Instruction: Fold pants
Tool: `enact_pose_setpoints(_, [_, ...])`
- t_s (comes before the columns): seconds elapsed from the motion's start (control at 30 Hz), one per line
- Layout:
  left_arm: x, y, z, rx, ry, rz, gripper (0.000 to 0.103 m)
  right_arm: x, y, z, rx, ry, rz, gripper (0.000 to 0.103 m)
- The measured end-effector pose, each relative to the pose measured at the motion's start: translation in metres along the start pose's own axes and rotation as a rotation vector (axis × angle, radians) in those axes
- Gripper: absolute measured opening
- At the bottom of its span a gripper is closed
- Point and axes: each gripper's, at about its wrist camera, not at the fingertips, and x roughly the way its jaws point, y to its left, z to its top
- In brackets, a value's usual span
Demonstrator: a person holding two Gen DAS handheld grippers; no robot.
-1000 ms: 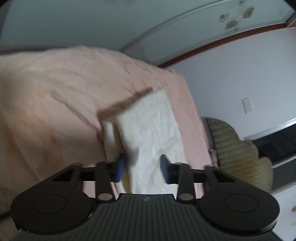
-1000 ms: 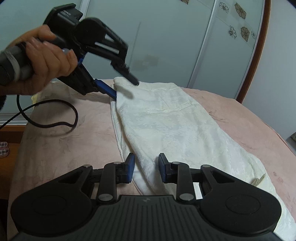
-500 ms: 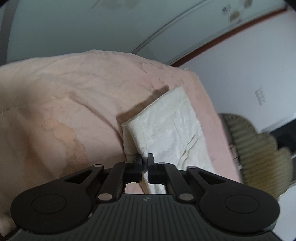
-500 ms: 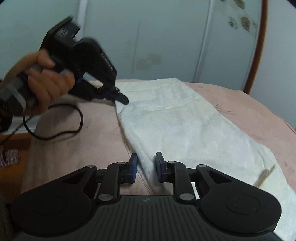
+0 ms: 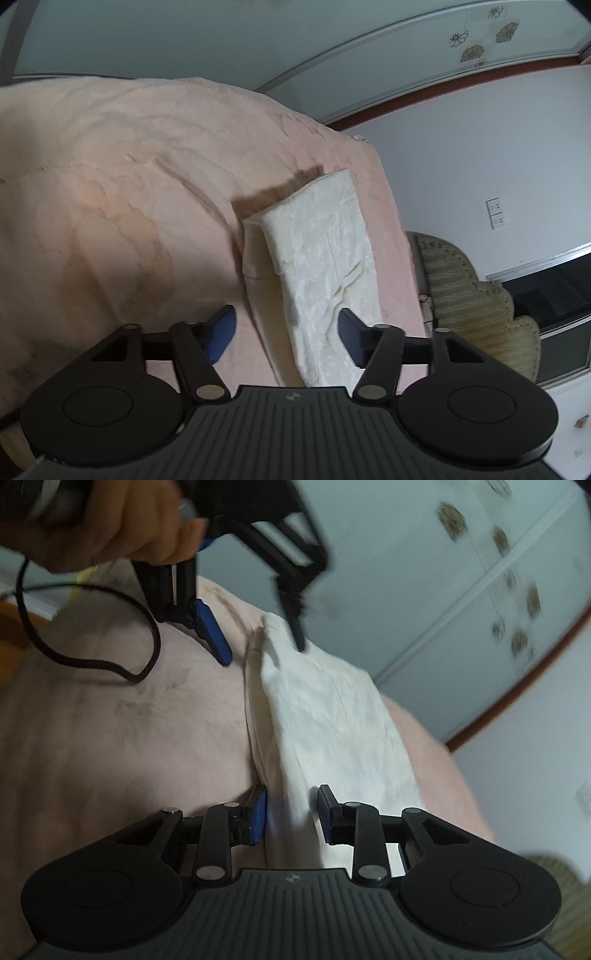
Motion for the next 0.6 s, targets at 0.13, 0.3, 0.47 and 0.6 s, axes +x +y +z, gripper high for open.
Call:
enact_pose_setpoints(0.13, [0.013,-0.009,-0.003,0.012,-0.003,-0.028,0.079,0.009,-0.036,0.002,0.226,-0.051,0.107,0.025])
enact_pose_setpoints(0.3, [0.039,-0.023,0.002,0.033,0.01,-0.069,0.079,0.005,-0.107,-0.024,0.706,-0.122,0.288,0.023])
enact_pose_setpoints(0.47, [0.065,-0.026,0.018,-0.002,0.008,-0.081,0.078,0.002,-0.145,-0.04,0.868,-0.176,0.524,0.027])
enact_pose_setpoints(0.6, [0.074,-0.031,0.024,0.014,-0.001,-0.081,0.077,0.03,-0.158,-0.042,0.862,-0.022,0.378,0.032])
